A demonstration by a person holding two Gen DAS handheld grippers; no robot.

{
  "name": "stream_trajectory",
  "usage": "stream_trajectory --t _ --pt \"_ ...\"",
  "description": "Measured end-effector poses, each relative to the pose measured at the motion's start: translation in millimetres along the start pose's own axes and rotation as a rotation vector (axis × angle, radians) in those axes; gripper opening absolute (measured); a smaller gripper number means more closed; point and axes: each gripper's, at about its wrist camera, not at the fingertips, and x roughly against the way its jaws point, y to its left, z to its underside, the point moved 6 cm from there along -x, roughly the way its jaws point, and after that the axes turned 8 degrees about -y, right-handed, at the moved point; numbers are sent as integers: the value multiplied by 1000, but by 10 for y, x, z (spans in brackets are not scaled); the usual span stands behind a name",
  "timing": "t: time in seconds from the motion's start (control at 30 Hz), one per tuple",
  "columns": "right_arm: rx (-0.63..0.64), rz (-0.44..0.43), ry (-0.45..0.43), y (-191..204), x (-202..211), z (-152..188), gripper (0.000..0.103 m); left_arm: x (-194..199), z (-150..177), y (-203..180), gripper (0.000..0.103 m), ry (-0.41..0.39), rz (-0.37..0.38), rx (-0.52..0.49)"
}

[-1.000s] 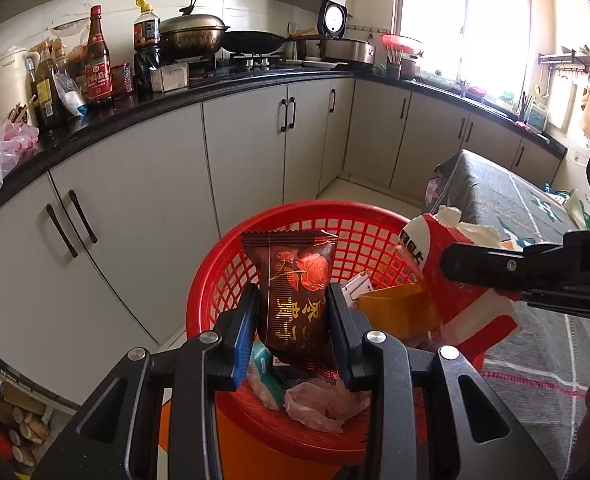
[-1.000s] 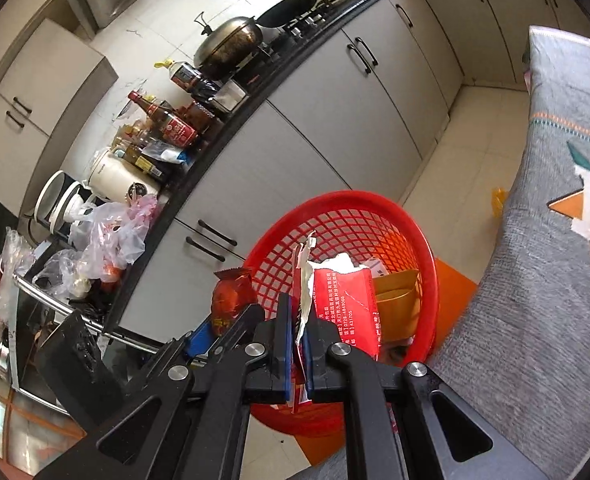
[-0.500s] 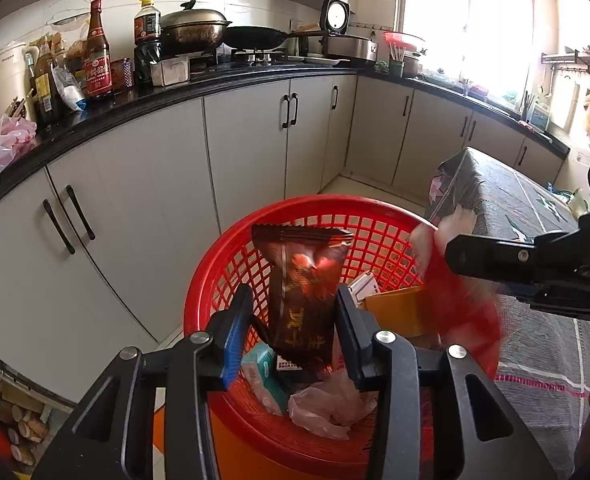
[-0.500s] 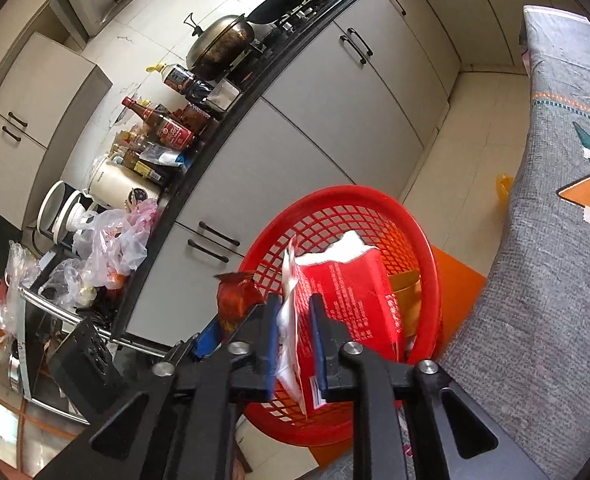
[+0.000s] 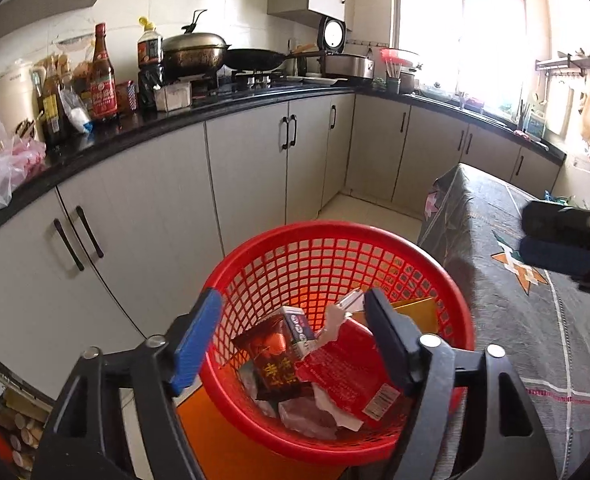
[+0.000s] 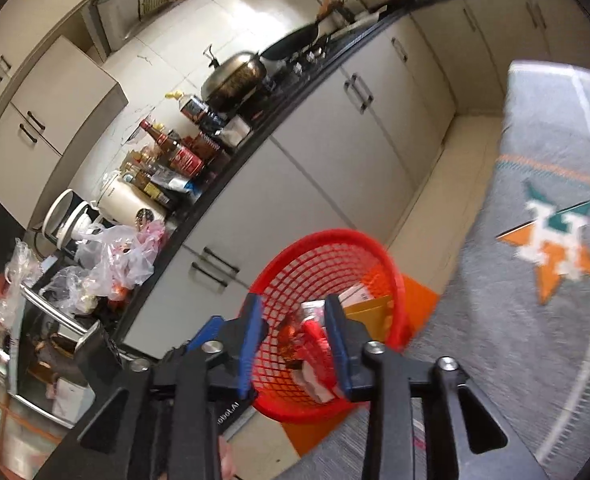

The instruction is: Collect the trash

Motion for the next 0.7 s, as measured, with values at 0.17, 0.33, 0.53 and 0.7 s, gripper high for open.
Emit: stream_trajectory --t 0.17,0.33,0.53,0.7 --pt "60 66 -69 -22 443 -1 55 163 -70 -121 87 -33 -17 -6" --pt "166 190 -119 -44 901 124 79 546 -142 -175 97 -91 -88 -28" --pt "328 349 -143 -30 1360 482 90 1175 -84 -334 103 -197 -196 -134" --pt "405 455 -193 -52 1797 735 94 1611 120 -483 103 -230 -213 -175"
